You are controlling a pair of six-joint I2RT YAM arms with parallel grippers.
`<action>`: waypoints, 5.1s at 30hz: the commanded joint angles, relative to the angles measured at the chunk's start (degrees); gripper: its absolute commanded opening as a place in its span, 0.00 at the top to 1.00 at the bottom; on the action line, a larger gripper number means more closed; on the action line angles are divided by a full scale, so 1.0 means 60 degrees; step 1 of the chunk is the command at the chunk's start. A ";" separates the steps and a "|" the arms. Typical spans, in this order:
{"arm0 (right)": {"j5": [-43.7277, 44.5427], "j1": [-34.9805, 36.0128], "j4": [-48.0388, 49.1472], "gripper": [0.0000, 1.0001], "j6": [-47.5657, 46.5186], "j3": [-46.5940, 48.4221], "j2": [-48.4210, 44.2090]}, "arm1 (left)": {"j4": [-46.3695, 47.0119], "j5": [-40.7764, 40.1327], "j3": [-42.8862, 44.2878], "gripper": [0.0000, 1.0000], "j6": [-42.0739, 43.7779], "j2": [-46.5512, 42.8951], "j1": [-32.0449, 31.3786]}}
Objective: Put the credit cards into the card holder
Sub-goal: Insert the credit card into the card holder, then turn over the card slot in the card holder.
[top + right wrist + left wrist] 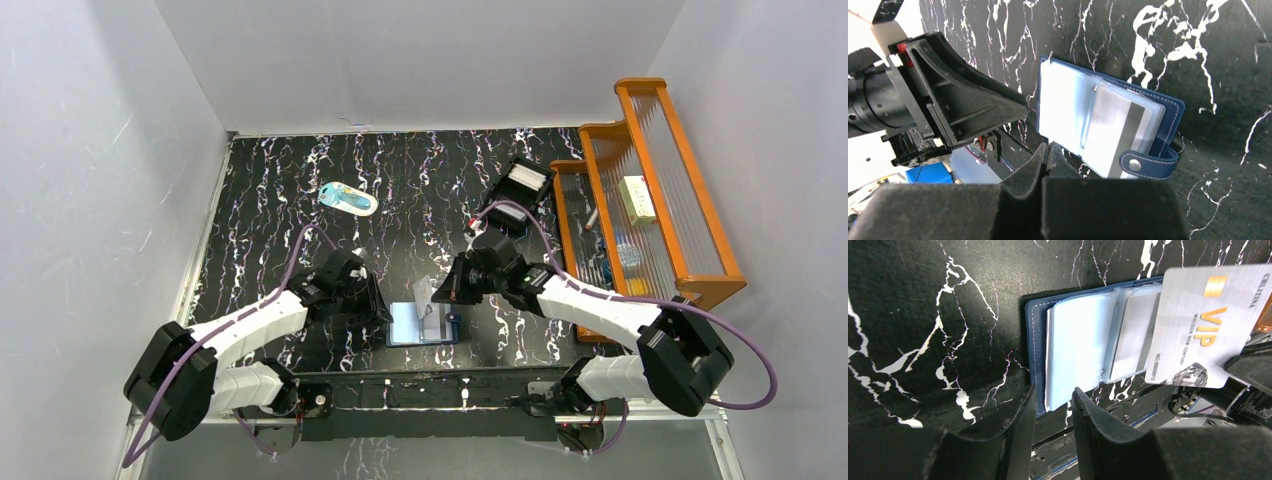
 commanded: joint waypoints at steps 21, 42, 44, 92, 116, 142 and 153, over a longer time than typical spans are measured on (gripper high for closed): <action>-0.0429 0.0261 0.3565 1.00 0.1433 -0.2563 0.0239 | 0.0749 0.0659 -0.0517 0.88 0.0051 0.1054 0.0038; -0.0646 0.0433 0.4499 1.00 0.1768 -0.2761 0.1214 | 0.0869 0.0734 -0.0588 0.90 0.0087 0.1127 0.0038; -0.0676 0.0462 0.4514 1.00 0.1761 -0.2734 0.1337 | 0.0869 0.0735 -0.0595 0.90 0.0073 0.1076 0.0034; -0.0174 0.1375 0.2498 0.67 0.0273 -0.0138 0.2884 | 0.0810 0.0720 -0.0674 0.89 -0.0030 0.0727 0.0033; -0.0550 0.1417 0.1421 0.61 -0.1631 0.1008 0.2687 | 0.0147 0.0260 -0.0353 0.82 -0.0042 0.0392 0.0031; 0.0547 0.0217 0.0115 0.57 -0.2110 0.0025 0.1493 | 0.2329 0.0629 -0.0594 0.56 -0.0961 0.0583 0.0038; 0.0711 0.0201 0.0072 0.57 -0.2106 0.0002 0.1561 | 0.1839 0.0366 -0.0523 0.54 -0.0891 0.0439 0.0038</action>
